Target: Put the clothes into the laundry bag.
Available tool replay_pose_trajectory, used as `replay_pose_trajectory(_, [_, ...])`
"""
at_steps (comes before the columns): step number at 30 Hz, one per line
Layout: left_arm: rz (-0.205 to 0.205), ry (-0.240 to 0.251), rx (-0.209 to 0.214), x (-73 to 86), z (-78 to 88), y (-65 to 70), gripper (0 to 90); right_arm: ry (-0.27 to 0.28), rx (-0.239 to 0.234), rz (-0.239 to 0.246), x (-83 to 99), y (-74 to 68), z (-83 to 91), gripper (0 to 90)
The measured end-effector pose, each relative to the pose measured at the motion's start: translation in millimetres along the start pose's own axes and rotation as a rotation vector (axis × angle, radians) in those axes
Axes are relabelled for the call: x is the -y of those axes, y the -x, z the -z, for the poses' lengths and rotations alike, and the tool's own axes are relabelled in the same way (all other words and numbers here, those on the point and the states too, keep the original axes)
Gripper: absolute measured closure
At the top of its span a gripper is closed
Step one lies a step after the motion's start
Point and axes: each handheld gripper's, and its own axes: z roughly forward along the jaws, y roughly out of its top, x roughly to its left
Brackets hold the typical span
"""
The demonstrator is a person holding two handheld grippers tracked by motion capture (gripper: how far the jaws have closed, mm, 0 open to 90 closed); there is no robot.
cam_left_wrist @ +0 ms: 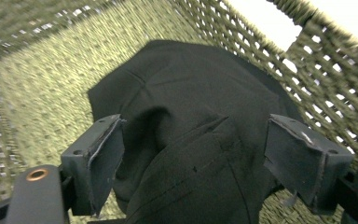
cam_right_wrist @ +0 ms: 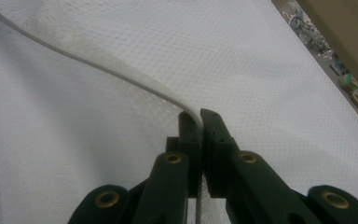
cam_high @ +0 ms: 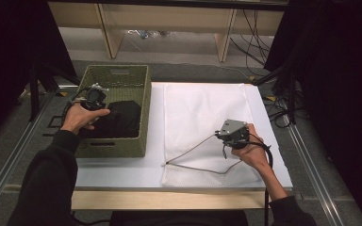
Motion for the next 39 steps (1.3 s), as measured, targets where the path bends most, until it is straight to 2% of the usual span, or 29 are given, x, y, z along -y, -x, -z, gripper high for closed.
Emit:
replay_pose_trajectory(1, [-0.005,-0.013,0.006,0.1,-2.7,-0.7,19.4,0.003,0.006,-0.009,0.0,-0.7,-0.6,88.2])
replay_pose_trajectory(3, [-0.014,-0.031,0.016,0.7,-8.3,-2.2,19.3,-0.002,0.000,0.003,-0.6,-0.5,-1.0,88.2])
replay_pose_trajectory(4, [-0.015,-0.055,0.028,0.1,-9.8,-3.5,19.0,-0.007,-0.005,-0.005,-0.8,-1.8,-0.9,88.2])
replay_pose_trajectory(5, [-0.010,-0.057,0.033,0.3,-12.7,-4.3,18.5,-0.013,-0.003,-0.021,-0.8,-3.2,-0.5,88.2])
replay_pose_trajectory(6, [-0.010,-0.058,0.039,0.3,-14.3,-4.8,17.3,-0.008,-0.002,-0.005,-0.7,-2.2,-0.9,88.2])
replay_pose_trajectory(12, [-0.021,-0.072,0.068,2.8,-26.1,-2.2,15.6,-0.009,-0.002,-0.011,-0.5,-1.9,-0.9,88.1])
replay_pose_trajectory(13, [-0.028,-0.104,0.096,3.9,-30.7,-1.4,15.8,-0.010,-0.001,-0.009,-0.5,-2.0,-0.9,88.0])
replay_pose_trajectory(14, [-0.028,-0.104,0.096,3.9,-30.7,-1.4,15.4,-0.008,0.002,0.004,-0.2,-1.7,-1.1,88.0])
replay_pose_trajectory(16, [-0.040,-0.122,0.087,4.9,-35.6,0.6,15.3,-0.009,0.002,0.005,-0.2,-1.9,-1.0,88.0])
replay_pose_trajectory(18, [-0.036,-0.136,0.083,5.4,-41.3,3.2,14.3,-0.008,0.004,0.004,-0.4,-1.9,-1.3,87.9])
replay_pose_trajectory(19, [-0.030,-0.138,0.083,5.9,-44.2,4.7,9.2,-0.008,0.009,0.010,-0.3,-1.6,-1.4,87.8])
replay_pose_trajectory(23, [-0.038,-0.171,0.089,8.1,-52.6,6.2,2.4,-0.013,0.011,0.012,-0.1,-1.9,-1.6,87.8])
replay_pose_trajectory(24, [-0.021,-0.173,0.090,9.3,-55.4,7.1,0.1,-0.012,0.010,0.026,-0.4,-1.2,-2.3,87.8])
replay_pose_trajectory(25, [-0.022,-0.194,0.099,10.1,-57.0,6.7,0.0,-0.009,0.013,0.030,-0.6,-1.0,-3.0,87.7])
replay_pose_trajectory(27, [0.010,-0.210,0.093,11.3,-59.1,7.1,0.0,-0.018,0.014,0.022,-0.5,-2.6,-2.4,87.7])
replay_pose_trajectory(28, [0.006,-0.227,0.079,11.3,-59.8,6.1,0.0,-0.025,0.015,-0.008,-0.8,-4.8,-1.6,87.7])
replay_pose_trajectory(30, [0.007,-0.227,0.075,11.0,-61.7,6.0,0.0,-0.010,0.015,0.033,-1.1,-2.1,-2.0,87.6])
replay_pose_trajectory(31, [0.012,-0.226,0.074,11.2,-62.6,5.8,0.0,-0.014,0.016,0.016,-0.8,-2.8,-1.4,87.6])
replay_pose_trajectory(32, [0.004,-0.232,0.068,11.4,-63.6,4.7,0.0,-0.012,0.014,0.030,-0.8,-2.2,-1.7,87.6])
replay_pose_trajectory(33, [0.019,-0.227,0.059,11.9,-65.6,5.2,0.0,-0.012,0.014,0.030,-0.8,-2.2,-1.7,87.6])
replay_pose_trajectory(34, [0.011,-0.244,0.049,11.7,-66.8,4.1,0.0,-0.013,0.013,0.034,-0.6,-2.2,-1.8,87.6])
replay_pose_trajectory(35, [0.034,-0.240,0.026,12.4,-69.2,6.1,3.1,-0.012,0.014,0.033,-0.7,-2.0,-2.0,87.5])
replay_pose_trajectory(36, [0.010,-0.253,-0.014,11.6,-69.6,5.5,10.2,-0.008,0.017,0.039,-1.0,-1.5,-2.3,87.5])
replay_pose_trajectory(37, [0.014,-0.264,-0.035,11.1,-70.6,5.7,21.1,-0.022,0.020,-0.004,-0.8,-4.9,-0.6,87.4])
replay_pose_trajectory(38, [0.029,-0.259,-0.032,10.6,-72.3,6.2,27.1,-0.016,0.016,0.016,-0.8,-3.6,-0.9,87.4])
replay_pose_trajectory(39, [0.013,-0.264,-0.030,9.3,-71.2,5.5,34.6,-0.012,0.016,0.031,-1.0,-2.7,-1.0,87.4])
